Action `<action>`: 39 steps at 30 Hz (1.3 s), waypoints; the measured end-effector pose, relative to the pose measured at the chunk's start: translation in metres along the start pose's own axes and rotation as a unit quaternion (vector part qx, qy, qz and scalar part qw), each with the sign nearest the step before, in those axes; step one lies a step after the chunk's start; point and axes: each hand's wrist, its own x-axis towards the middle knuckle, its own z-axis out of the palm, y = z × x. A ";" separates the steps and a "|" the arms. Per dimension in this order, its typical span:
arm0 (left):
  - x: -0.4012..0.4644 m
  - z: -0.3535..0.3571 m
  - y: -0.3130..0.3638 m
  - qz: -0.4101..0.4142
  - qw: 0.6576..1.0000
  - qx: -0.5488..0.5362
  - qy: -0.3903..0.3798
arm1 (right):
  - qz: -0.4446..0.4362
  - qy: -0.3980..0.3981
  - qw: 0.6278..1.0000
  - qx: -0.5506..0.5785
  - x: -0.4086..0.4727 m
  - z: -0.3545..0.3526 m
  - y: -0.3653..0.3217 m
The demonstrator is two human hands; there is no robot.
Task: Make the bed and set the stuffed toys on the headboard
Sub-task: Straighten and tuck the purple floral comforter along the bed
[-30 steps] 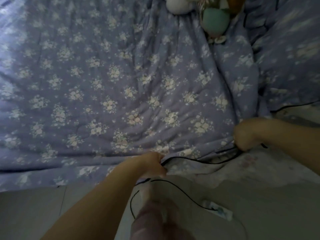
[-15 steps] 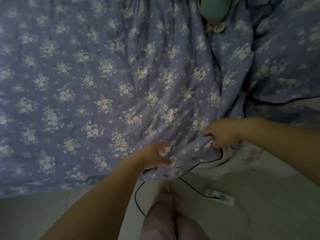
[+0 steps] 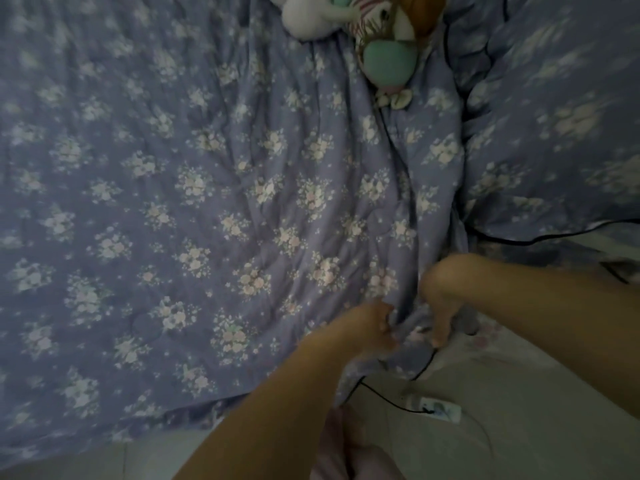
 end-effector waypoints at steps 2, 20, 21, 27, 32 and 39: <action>-0.007 -0.017 0.005 -0.010 1.000 -0.027 -0.006 | -0.067 0.051 0.987 0.134 -0.008 0.002 0.004; -0.055 -0.141 0.128 -0.023 0.954 -0.204 0.219 | -0.142 0.414 0.601 0.669 -0.125 0.022 0.111; -0.055 -0.143 0.132 -0.018 0.950 -0.219 0.224 | -0.147 0.419 0.583 0.680 -0.125 0.024 0.117; -0.023 -0.154 0.216 0.008 0.943 -0.236 0.235 | -0.084 0.505 0.520 0.684 -0.121 0.058 0.210; 0.014 -0.153 0.275 0.015 0.944 -0.258 0.204 | 0.075 0.551 0.490 0.671 -0.105 0.081 0.292; 0.056 -0.157 0.324 -0.028 0.901 -0.410 0.140 | 0.262 0.502 0.513 0.646 -0.085 0.099 0.360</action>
